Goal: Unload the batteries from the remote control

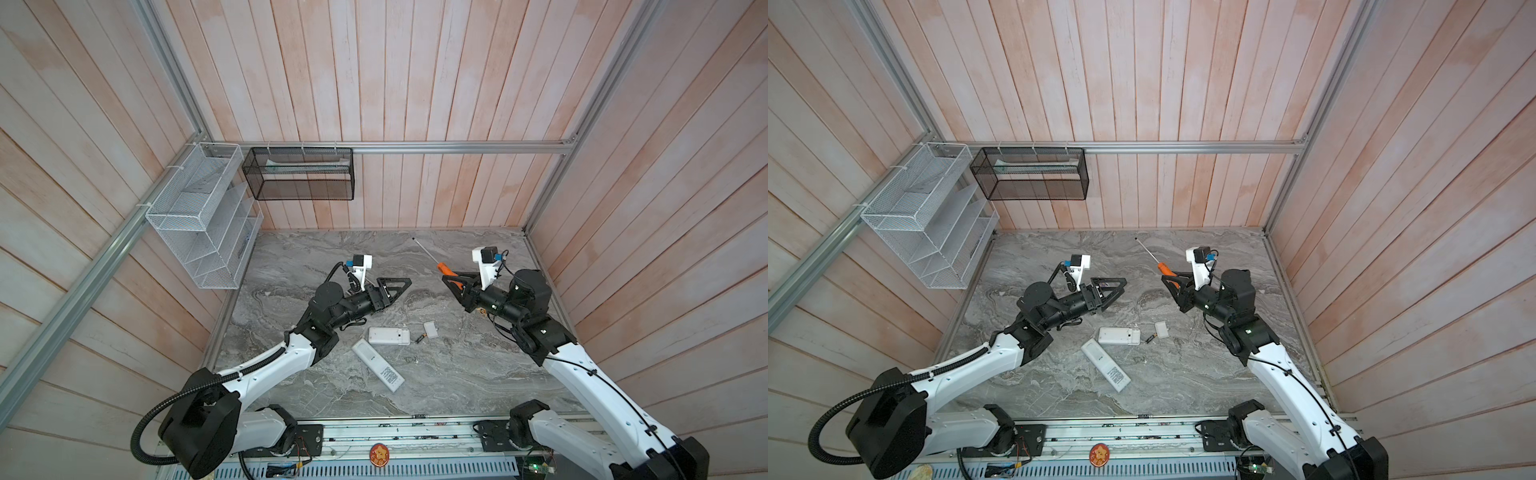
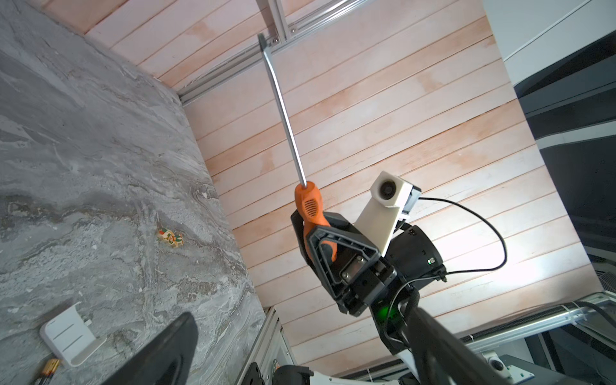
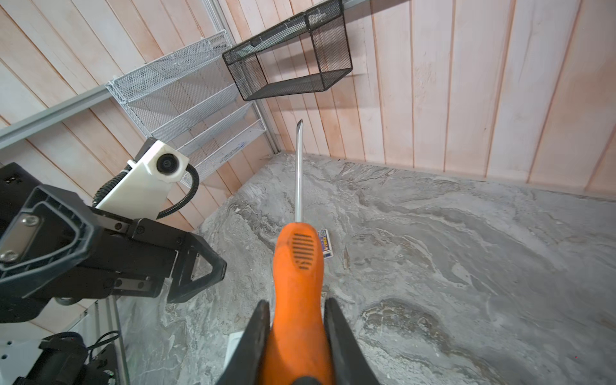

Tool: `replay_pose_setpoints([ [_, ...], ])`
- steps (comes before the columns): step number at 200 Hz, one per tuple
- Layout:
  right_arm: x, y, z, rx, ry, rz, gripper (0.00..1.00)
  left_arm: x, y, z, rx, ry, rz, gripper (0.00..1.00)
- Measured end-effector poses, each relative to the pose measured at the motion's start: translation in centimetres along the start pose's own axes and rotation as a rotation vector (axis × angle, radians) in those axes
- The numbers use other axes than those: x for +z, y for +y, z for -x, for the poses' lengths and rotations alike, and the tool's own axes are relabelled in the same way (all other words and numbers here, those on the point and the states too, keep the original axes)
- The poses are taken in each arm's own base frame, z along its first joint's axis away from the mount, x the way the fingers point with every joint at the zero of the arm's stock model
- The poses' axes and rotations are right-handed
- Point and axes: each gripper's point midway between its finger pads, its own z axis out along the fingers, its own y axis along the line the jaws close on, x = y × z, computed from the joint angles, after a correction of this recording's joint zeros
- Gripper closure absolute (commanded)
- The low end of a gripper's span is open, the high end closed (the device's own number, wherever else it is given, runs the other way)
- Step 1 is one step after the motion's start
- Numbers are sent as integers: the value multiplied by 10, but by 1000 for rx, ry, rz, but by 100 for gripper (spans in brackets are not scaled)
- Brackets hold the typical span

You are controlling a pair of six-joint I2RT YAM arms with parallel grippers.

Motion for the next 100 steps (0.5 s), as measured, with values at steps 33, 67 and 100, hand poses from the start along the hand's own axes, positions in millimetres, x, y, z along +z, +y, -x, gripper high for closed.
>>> replay_pose_setpoints([
  [33, 11, 25, -6, 0, 13, 78, 100, 8, -9, 6, 13, -25, -25, 9],
  [67, 20, 44, -15, 5, 36, 126, 100, 26, -21, 9, 30, -36, -55, 18],
  [100, 24, 53, -20, 8, 46, 140, 100, 35, -23, 6, 32, -39, -66, 28],
])
